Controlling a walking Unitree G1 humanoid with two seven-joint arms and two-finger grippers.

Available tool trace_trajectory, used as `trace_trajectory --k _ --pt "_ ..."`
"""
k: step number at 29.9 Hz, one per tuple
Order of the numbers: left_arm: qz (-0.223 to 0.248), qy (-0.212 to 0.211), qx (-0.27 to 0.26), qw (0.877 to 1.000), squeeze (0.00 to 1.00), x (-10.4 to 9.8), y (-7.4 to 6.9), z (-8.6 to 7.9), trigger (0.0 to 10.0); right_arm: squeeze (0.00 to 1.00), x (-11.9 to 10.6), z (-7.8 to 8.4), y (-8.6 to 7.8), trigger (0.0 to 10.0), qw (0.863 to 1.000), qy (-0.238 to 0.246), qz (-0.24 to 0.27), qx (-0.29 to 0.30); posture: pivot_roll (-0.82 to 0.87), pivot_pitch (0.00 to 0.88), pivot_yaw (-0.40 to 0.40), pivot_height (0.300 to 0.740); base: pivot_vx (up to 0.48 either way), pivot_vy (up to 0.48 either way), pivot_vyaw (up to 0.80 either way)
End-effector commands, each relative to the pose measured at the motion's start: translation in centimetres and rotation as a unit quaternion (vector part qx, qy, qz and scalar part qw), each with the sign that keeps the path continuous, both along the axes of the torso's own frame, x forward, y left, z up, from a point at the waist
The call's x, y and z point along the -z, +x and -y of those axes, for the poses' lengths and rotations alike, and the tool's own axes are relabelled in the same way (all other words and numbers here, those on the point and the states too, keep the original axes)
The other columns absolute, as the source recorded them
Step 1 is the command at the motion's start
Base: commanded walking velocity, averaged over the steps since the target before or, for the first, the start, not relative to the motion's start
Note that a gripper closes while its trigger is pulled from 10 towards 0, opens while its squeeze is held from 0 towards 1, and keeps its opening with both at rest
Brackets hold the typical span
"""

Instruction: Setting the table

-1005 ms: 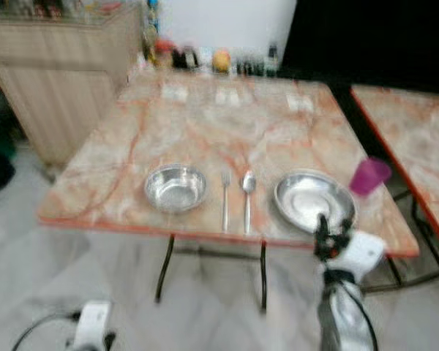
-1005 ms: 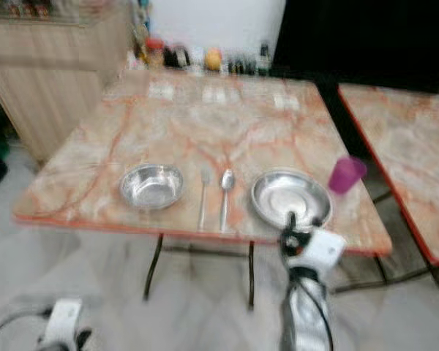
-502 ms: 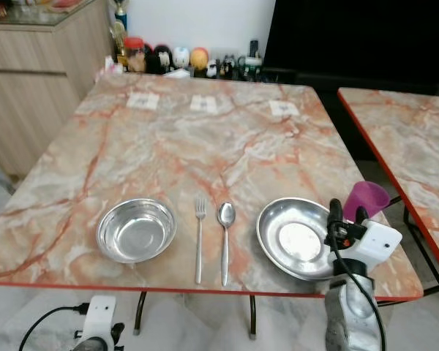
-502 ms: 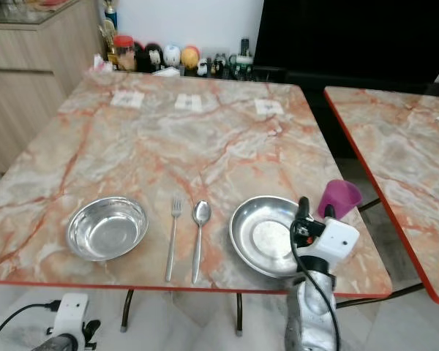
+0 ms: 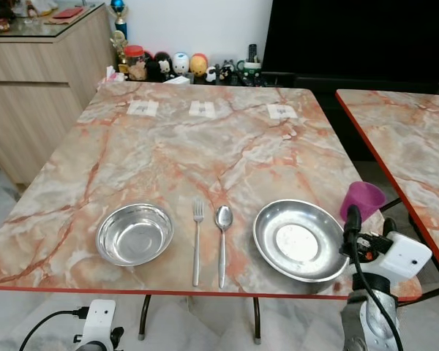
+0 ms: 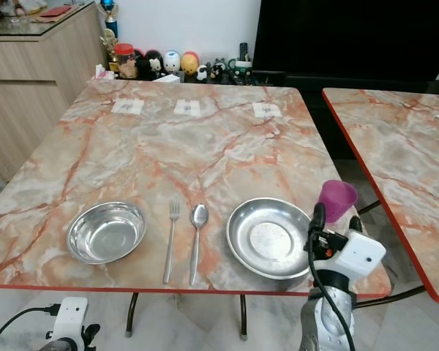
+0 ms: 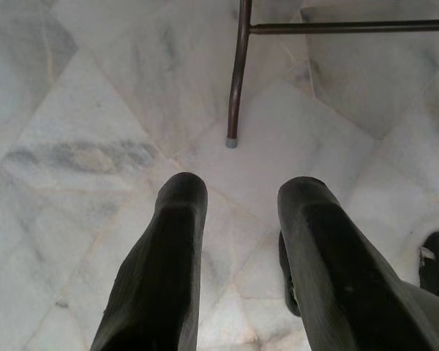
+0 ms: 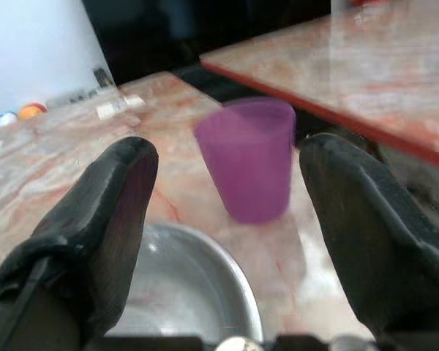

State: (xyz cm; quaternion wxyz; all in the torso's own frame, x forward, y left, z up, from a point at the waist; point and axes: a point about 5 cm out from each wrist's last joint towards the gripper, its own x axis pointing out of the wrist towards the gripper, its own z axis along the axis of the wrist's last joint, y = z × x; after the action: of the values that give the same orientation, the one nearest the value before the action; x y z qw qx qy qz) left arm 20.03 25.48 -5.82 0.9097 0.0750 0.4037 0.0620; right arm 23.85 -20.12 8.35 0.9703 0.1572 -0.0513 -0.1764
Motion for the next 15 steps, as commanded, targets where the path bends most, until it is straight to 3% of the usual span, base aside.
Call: trace_trajectory --k 1,4,6,15 --pt "-0.009 0.002 0.004 1.0 0.0 0.2 -0.3 0.0 10.0 0.0 0.4 -0.1 -0.4 10.0 0.999 0.031 -0.019 -0.003 0.12 0.029 -0.061 0.74 0.0 0.0 0.0" --pt "-0.009 0.002 0.005 1.0 0.0 0.2 -0.2 0.0 10.0 0.0 1.4 -0.1 -0.5 10.0 0.997 0.057 -0.044 -0.03 0.11 0.03 -0.059 0.74 0.0 0.0 0.0" --pt "-0.008 0.002 0.006 1.0 0.0 0.1 -0.2 0.0 10.0 0.0 1.9 0.7 -0.3 10.0 0.996 0.068 -0.059 -0.018 0.11 0.031 -0.06 0.74 0.0 0.0 0.0" --pt "-0.007 0.002 0.005 1.0 0.0 0.1 -0.2 0.0 10.0 0.0 2.4 1.2 -0.1 10.0 0.993 0.092 -0.071 -0.026 0.12 0.033 -0.061 0.74 0.0 0.0 0.0"
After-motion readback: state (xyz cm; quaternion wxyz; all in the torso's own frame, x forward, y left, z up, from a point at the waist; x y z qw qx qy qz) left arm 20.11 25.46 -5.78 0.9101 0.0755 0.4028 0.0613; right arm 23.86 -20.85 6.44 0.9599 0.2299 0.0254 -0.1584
